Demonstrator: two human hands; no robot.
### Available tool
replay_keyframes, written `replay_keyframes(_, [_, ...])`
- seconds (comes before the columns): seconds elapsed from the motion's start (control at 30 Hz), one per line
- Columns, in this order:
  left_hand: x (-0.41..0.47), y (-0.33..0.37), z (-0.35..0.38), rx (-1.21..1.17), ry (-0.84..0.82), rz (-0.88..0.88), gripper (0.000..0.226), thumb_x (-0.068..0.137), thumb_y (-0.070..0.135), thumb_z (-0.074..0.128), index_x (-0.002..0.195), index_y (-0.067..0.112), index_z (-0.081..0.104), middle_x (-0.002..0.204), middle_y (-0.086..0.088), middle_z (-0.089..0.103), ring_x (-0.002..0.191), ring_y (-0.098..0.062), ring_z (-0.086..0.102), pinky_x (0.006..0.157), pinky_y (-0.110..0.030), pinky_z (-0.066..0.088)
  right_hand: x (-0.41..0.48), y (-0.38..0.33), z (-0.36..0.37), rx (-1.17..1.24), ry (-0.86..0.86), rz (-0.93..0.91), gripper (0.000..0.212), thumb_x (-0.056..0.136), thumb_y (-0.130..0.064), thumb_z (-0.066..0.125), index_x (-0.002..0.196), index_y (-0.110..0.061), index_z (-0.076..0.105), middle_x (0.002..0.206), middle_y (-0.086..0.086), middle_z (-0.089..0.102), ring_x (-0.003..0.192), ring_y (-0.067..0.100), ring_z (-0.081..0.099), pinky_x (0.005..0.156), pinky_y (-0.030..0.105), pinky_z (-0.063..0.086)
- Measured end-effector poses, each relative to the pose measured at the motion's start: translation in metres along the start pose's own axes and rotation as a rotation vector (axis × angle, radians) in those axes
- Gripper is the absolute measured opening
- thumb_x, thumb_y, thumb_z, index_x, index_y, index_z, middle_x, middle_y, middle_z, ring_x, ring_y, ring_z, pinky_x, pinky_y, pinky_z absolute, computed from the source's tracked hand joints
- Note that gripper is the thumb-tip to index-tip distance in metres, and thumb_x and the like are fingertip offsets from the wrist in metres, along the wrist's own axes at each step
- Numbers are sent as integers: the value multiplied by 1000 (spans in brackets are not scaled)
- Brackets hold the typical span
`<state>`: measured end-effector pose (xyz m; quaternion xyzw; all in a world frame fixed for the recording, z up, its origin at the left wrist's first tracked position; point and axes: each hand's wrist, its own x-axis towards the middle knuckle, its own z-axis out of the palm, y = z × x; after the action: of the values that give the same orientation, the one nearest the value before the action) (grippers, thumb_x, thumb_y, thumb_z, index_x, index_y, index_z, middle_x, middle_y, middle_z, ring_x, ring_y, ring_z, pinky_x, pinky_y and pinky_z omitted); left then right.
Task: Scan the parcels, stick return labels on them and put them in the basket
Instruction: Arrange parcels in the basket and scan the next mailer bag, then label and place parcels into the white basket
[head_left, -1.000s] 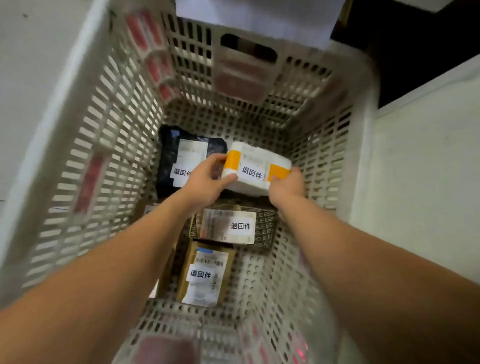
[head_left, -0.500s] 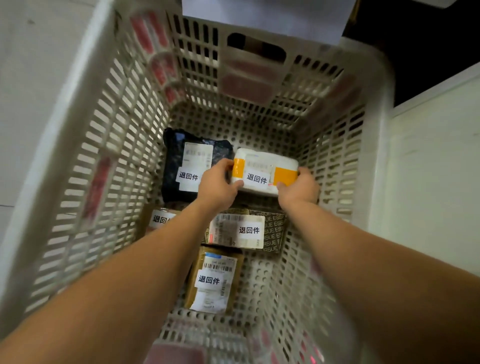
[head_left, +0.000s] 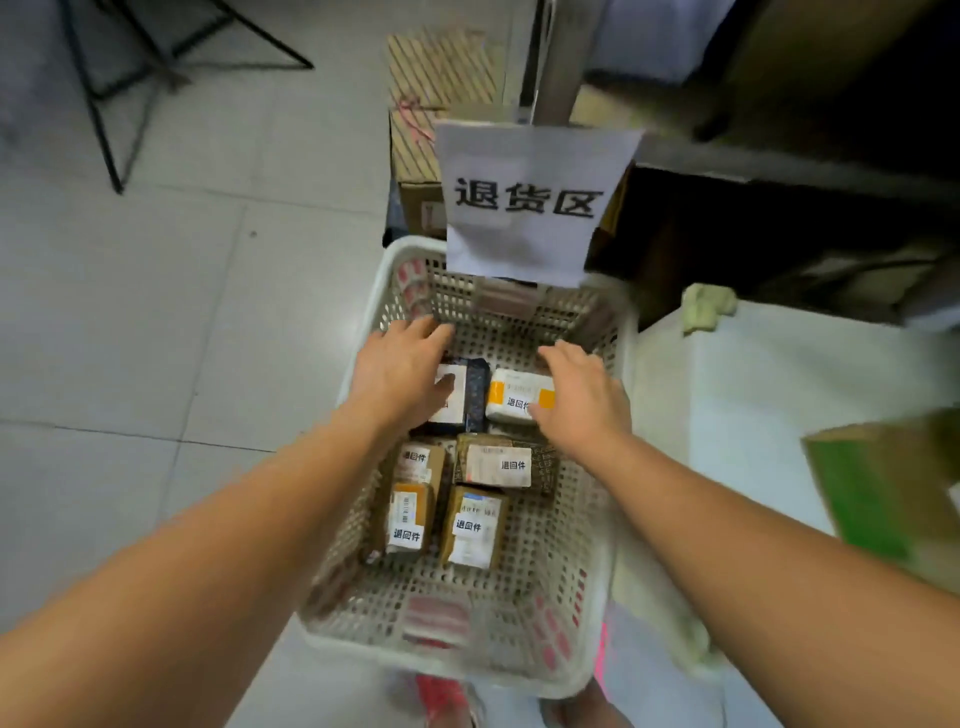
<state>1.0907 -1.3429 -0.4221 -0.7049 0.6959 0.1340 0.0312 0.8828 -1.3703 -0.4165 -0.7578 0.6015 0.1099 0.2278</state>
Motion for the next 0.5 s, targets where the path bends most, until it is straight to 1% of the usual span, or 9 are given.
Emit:
replay_keyframes(0.13, [-45,31,-146,71,18,55,51,86,46,59,132,26,49,135,-1,56,121,-25,52,93,-44,49,-80,-22,-128,19,34,-28,76,88,-32,72,152,-24,31,159,-2,30,142,26,32,111,42,35])
replay_keyframes(0.23, [-82,64,-244,143,49,109,52,89,49,55,134,25,47,135,1,54,122,-23,50,91,-41,48,-140,-27,-216,-2,120,-33,73,83,-35,74,146,-24,39,151,-2,40,134,27,39,105,42,39])
replay_keyframes(0.37, [-129,117,-334,206,73,117,55,89,48,54,138,24,45,136,1,52,122,-22,52,89,-38,45,-218,-20,-303,31,234,-26,67,82,-35,75,141,-25,45,145,-2,46,130,26,44,102,42,40])
replay_keyframes(0.5, [-181,202,-406,175,188,73,60,89,52,55,141,25,44,139,0,52,125,-23,51,94,-40,46,-304,23,-376,44,342,-82,68,83,-36,73,143,-26,43,146,-2,44,132,25,43,104,42,40])
